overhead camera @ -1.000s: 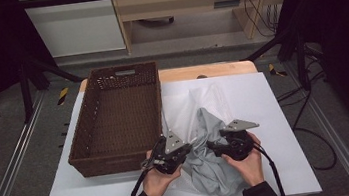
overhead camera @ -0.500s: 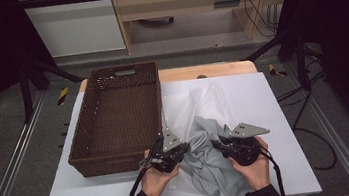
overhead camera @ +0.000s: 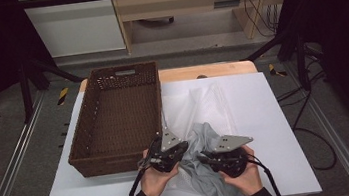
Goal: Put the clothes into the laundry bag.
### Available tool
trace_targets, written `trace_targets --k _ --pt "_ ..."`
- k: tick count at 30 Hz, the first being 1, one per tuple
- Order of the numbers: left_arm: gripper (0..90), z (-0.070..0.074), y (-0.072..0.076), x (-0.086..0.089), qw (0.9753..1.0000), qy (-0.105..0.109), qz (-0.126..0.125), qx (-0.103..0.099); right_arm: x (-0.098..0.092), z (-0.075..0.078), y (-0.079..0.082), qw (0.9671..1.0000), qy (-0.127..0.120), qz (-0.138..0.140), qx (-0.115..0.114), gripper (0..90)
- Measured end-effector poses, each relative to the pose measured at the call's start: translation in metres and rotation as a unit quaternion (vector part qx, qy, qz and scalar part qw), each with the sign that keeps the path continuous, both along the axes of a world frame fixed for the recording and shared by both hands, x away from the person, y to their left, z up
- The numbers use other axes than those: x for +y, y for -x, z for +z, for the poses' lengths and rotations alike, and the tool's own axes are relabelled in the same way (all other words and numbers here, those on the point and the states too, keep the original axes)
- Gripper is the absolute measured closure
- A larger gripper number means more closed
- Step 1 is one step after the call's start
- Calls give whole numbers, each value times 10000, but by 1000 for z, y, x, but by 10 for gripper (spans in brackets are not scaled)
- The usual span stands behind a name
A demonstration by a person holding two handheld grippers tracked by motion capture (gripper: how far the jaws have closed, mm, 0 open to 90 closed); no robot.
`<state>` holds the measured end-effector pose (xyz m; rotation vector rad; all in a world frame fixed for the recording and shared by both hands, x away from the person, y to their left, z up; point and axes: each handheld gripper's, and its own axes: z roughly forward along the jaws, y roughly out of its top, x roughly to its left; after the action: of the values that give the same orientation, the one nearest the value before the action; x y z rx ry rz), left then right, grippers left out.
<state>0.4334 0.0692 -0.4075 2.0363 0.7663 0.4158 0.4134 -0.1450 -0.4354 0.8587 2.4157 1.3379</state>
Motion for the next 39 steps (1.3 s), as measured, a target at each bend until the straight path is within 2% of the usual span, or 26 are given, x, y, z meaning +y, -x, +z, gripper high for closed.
trace_targets --k 1,3,5,7,9,10,12,14,17,20,23,25,26,27,29,30,32,33,35,37,38,39 --pt "891 2 1 0 10000 34 -13 -21 4 -5 -2 9999 43 -52 79 808" --pt "891 6 5 -2 9999 67 -91 -80 10 -10 -5 9998 92 -123 100 807" --pt "891 6 9 -5 9998 67 -167 -97 15 -16 -11 9992 174 -349 92 804" --pt "891 5 11 -8 9997 32 -236 -81 19 -22 -17 9968 354 -710 -67 801" --pt "891 2 12 -12 9996 -49 -284 -58 22 -31 -24 9915 528 -1166 -248 795" --pt "891 -2 12 -13 9995 -83 -307 -27 22 -34 -25 9904 507 -1252 -286 792" --pt "891 -7 10 -15 9993 -201 -304 18 20 -36 -26 9901 434 -1304 -288 775" --pt "891 -10 8 -15 9992 -257 -290 58 15 -32 -27 9921 324 -1203 -176 726" --pt "890 -11 5 -13 9993 -262 -237 82 2 -19 -23 9949 -55 -1003 49 658" --pt "890 -12 3 -9 9994 -264 -185 118 -13 -4 -17 9951 -239 -963 -6 624" --pt "890 -13 3 -9 9993 -286 -191 123 -29 11 -12 9929 -336 -1135 -133 572" --pt "890 -13 3 -10 9993 -308 -202 118 -40 16 -15 9888 -205 -1452 -284 483" --pt "890 -14 2 -10 9992 -307 -214 131 -47 13 -21 9850 -114 -1700 -276 389" --pt "890 -14 2 -10 9992 -314 -216 135 -50 8 -27 9828 -105 -1831 -231 356" --pt "890 -15 2 -10 9992 -313 -215 148 -53 -1 -35 9817 -68 -1902 -85 326" --pt "890 -15 2 -10 9991 -325 -211 151 -52 -9 -40 9820 -50 -1889 87 320" --pt "890 -16 1 -10 9991 -335 -214 174 -46 -24 -48 9833 91 -1779 385 322" --pt "890 -16 1 -10 9990 -354 -213 172 -42 -30 -51 9838 120 -1727 461 350" --pt "889 -17 0 -11 9990 -364 -210 176 -40 -35 -52 9866 -43 -1535 547 480" --pt "890 -18 0 -10 9990 -357 -203 195 -42 -33 -50 9875 -157 -1430 642 645" --pt "889 -17 0 -10 9990 -347 -195 204 -44 -30 -48 9877 -146 -1442 581 721" --pt "890 -17 -1 -9 9990 -351 -182 203 -46 -26 -45 9884 -177 -1411 532 755"
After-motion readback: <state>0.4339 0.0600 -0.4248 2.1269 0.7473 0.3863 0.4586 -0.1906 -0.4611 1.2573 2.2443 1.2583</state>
